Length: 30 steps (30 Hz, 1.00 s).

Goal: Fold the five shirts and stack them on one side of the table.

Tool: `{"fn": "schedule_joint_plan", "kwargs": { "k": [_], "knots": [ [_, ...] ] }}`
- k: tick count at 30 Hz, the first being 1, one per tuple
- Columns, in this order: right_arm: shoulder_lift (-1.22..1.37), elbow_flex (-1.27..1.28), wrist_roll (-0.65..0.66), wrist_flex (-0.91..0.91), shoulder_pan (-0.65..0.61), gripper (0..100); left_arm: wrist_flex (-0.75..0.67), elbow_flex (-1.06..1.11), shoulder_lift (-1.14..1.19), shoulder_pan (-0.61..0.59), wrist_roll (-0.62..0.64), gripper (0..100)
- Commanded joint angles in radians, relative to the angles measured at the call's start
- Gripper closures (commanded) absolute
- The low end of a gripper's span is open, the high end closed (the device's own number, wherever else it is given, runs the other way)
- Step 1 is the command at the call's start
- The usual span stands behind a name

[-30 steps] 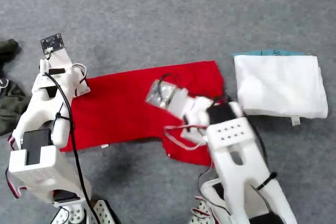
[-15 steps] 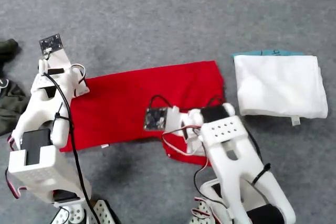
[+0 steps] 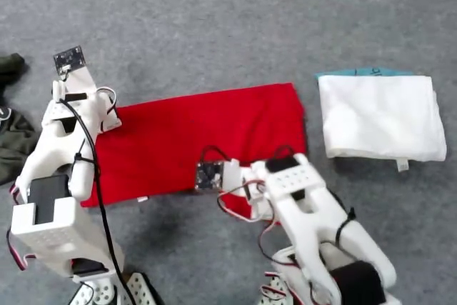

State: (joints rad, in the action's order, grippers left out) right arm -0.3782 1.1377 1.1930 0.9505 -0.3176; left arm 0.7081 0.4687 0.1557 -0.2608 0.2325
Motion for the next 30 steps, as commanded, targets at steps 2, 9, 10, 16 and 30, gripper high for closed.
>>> {"fn": "schedule_joint_plan", "kwargs": {
  "k": [2, 9, 10, 16, 30],
  "knots": [
    [0.088, -0.059, 0.037, -0.028, 0.017, 88.4, 0.008, -0.012, -0.008, -0.01, 0.008, 97],
    [0.094, -0.145, 0.044, -0.137, 0.1, 98.5, 0.006, -0.013, -0.008, -0.01, 0.008, 97],
    [0.097, -0.18, 0.046, -0.11, 0.1, 98.5, 0.006, -0.013, -0.008, -0.01, 0.008, 97],
    [0.206, -0.506, 0.074, 0.193, 0.078, 98.4, 0.006, -0.016, -0.008, -0.005, 0.008, 97],
    [0.803, -1.34, 0.253, 0.566, 0.026, 98.0, 0.006, -0.013, -0.008, -0.007, 0.008, 97]
  ]
}}
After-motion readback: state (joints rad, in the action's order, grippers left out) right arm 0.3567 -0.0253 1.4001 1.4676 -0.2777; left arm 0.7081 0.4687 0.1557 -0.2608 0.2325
